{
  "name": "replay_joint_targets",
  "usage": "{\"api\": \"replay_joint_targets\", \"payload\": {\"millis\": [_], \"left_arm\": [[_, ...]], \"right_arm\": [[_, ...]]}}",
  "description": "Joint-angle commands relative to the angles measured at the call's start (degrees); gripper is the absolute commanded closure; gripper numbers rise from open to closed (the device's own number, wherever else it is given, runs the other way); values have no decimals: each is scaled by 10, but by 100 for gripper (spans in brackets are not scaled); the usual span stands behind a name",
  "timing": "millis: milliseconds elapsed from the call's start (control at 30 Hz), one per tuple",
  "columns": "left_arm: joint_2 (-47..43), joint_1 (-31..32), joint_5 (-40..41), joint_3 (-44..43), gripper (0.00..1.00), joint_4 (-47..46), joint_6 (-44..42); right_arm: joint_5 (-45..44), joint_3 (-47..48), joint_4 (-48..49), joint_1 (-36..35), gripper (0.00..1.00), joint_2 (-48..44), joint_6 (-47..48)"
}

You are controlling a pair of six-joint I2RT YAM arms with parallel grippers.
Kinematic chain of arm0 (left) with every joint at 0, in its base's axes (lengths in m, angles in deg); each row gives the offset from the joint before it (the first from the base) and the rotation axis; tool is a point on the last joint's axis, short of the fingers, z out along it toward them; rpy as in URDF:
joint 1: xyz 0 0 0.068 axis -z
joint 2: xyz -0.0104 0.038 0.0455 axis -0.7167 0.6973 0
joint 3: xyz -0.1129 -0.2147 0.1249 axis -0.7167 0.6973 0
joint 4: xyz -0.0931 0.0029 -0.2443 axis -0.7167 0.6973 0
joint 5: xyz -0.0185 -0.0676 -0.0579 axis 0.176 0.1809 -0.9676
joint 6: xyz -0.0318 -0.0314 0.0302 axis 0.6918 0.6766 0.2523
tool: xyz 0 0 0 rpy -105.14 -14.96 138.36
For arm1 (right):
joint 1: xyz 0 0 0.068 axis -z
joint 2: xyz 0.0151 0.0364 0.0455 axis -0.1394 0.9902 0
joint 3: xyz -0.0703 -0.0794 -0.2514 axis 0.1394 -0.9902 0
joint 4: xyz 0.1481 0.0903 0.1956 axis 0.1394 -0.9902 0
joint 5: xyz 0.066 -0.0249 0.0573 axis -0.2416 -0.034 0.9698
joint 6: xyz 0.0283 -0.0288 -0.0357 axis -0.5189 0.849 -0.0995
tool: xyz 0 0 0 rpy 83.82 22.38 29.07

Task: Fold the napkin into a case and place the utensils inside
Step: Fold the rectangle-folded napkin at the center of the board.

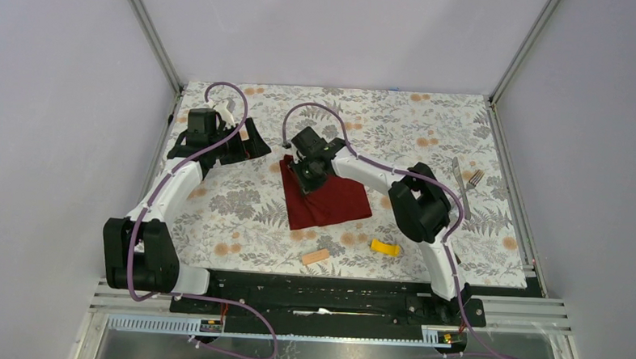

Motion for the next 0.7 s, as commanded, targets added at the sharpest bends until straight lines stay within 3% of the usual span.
{"api": "replay_joint_targets", "payload": {"millis": [0,467,567,667], "left_arm": [[-19,-3,-9,4,1,-18,-6],[-19,-3,-11,4,1,-18,-7],[-20,-3,-10,4,1,-17,-6],[-20,-3,-10,4,1,-17,-6]], "right_arm": [[-1,34,-10,-7,100,15,-14],[-19,60,-17,-6,98,47,-24],[-17,66,-17,-7,91,52,-28],[-1,68,-18,-7,70,44,-40]]}}
